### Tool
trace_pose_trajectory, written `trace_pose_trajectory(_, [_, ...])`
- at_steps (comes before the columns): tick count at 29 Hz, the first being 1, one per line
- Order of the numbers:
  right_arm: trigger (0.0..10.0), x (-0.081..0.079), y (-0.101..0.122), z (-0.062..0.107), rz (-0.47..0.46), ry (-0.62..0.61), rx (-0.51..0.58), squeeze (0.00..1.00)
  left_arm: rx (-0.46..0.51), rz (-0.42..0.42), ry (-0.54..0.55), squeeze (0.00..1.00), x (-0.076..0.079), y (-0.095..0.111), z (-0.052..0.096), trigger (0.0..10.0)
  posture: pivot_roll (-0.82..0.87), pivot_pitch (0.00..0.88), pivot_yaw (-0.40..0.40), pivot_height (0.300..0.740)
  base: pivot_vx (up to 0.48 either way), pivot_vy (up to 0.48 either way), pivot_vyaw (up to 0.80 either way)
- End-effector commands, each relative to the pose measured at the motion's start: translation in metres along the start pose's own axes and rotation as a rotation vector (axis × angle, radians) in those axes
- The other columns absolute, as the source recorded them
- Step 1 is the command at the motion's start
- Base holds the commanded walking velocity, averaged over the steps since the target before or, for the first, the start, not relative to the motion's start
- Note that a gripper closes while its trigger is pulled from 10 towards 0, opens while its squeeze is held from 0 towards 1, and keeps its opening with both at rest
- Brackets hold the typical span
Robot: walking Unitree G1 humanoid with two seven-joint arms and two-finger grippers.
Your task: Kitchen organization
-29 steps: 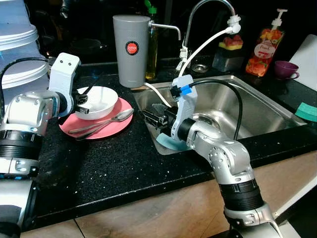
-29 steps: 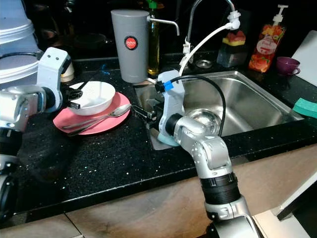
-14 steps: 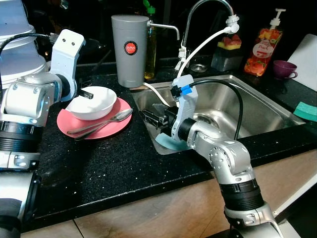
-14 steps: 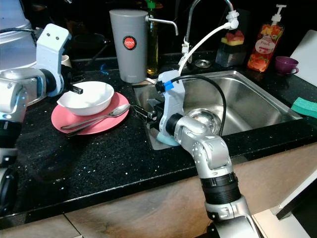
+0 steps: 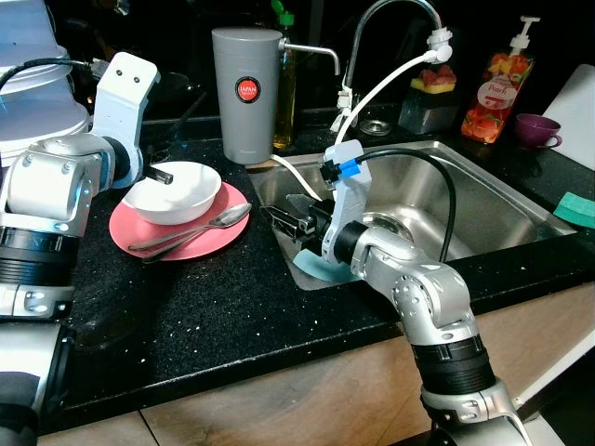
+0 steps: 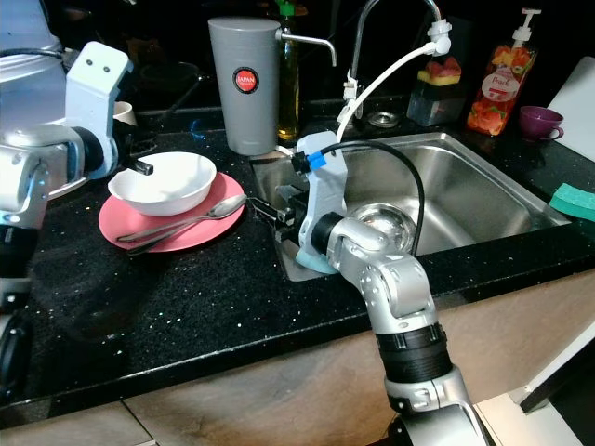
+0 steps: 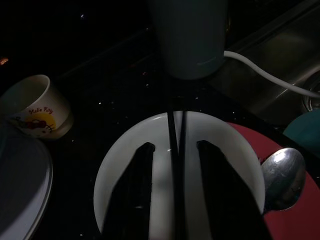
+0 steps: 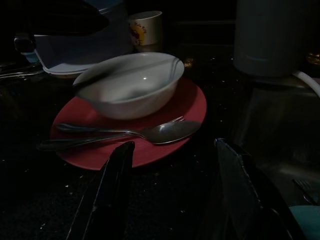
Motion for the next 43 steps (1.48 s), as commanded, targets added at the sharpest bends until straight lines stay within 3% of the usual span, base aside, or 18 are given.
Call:
trace_pose_trajectory(1, [10.0, 0.001, 0.002, 0.0, 0.006, -0.004, 0.004, 0.0, -0.017, -0.024, 0.015, 0.19, -0.003, -0.001, 0.003, 10.0, 0.01, 0.0, -0.003, 0.74, 0.0, 0.0, 0.0])
trace_pose_trajectory(2, [10.0, 0.001, 0.002, 0.0, 0.006, -0.004, 0.004, 0.0, -0.017, -0.024, 0.015, 0.0, -0.003, -0.001, 0.003, 10.0, 0.01, 0.0, -0.003, 0.74, 0.0, 0.0, 0.0])
trace_pose_trajectory(18, [10.0, 0.001, 0.002, 0.001, 0.005, -0.005, 0.002, 0.0, -0.054, 0.002, 0.009, 0.0, 0.0, -0.013, 0.001, 10.0, 0.01, 0.0, -0.003, 0.74, 0.0, 0.0, 0.0])
trace_pose_trajectory(21, [10.0, 0.002, 0.002, 0.001, 0.006, -0.008, 0.003, 0.0, -0.016, 0.052, 0.058, 0.0, -0.002, -0.011, 0.002, 10.0, 0.01, 0.0, 0.001, 0.74, 0.0, 0.0, 0.0])
trace_pose_trajectory(22, [10.0, 0.002, 0.002, 0.002, 0.005, -0.01, 0.002, 0.0, 0.046, 0.104, 0.123, 0.0, -0.007, -0.005, 0.004, 10.0, 0.01, 0.0, 0.002, 0.74, 0.0, 0.0, 0.0])
trace_pose_trajectory(26, [10.0, 0.003, 0.002, 0.002, 0.006, -0.012, 0.001, 0.0, 0.079, 0.137, 0.191, 0.0, -0.012, -0.003, 0.006, 10.0, 0.01, 0.0, 0.002, 0.74, 0.0, 0.0, 0.0])
trace_pose_trajectory(27, [10.0, 0.003, 0.002, 0.002, 0.007, -0.013, 0.0, 0.0, 0.107, 0.183, 0.277, 0.0, -0.017, -0.003, 0.01, 10.0, 0.01, 0.0, 0.002, 0.74, 0.0, 0.0, 0.0])
trace_pose_trajectory(30, [10.0, 0.004, 0.003, 0.003, 0.009, -0.015, 0.0, 0.0, 0.121, 0.267, 0.456, 0.0, -0.02, -0.018, 0.023, 10.0, 0.0, 0.0, 0.003, 0.74, 0.0, 0.0, 0.0])
trace_pose_trajectory(33, [10.0, 0.004, 0.004, 0.003, 0.01, -0.014, 0.001, 0.0, 0.098, 0.254, 0.52, 0.0, -0.02, -0.029, 0.03, 10.0, -0.01, 0.01, 0.002, 0.74, 0.0, 0.0, 0.0])
trace_pose_trajectory(39, [10.0, 0.005, 0.005, 0.003, -0.012, -0.004, 0.005, 0.0, 0.004, 0.269, 0.57, 0.0, -0.011, -0.046, 0.038, 10.0, -0.01, 0.026, 0.001, 0.74, 0.0, 0.0, 0.0])
trace_pose_trajectory(41, [10.0, 0.005, 0.006, 0.003, -0.042, 0.002, 0.01, 0.0, -0.067, 0.3, 0.545, 0.0, 0.009, -0.063, 0.04, 10.0, -0.01, 0.032, 0.004, 0.74, 0.0, 0.0, 0.0])
trace_pose_trajectory(43, [10.0, 0.005, 0.006, 0.003, -0.046, 0.005, 0.009, 0.0, -0.089, 0.32, 0.54, 0.0, 0.017, -0.07, 0.042, 10.0, -0.01, 0.032, 0.004, 0.74, 0.0, 0.0, 0.0])
Point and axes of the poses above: a point about 5 cm out from each wrist's last joint towards the gripper, its own z axis pointing back from the gripper into the wrist, its own y axis along the axis of the wrist's last joint, x = y × z, the point moved 1 cm from there along -z, pointing out of the wrist towards the gripper, and after that the axes turned 4 degrees about -z, right-handed, at the moved point
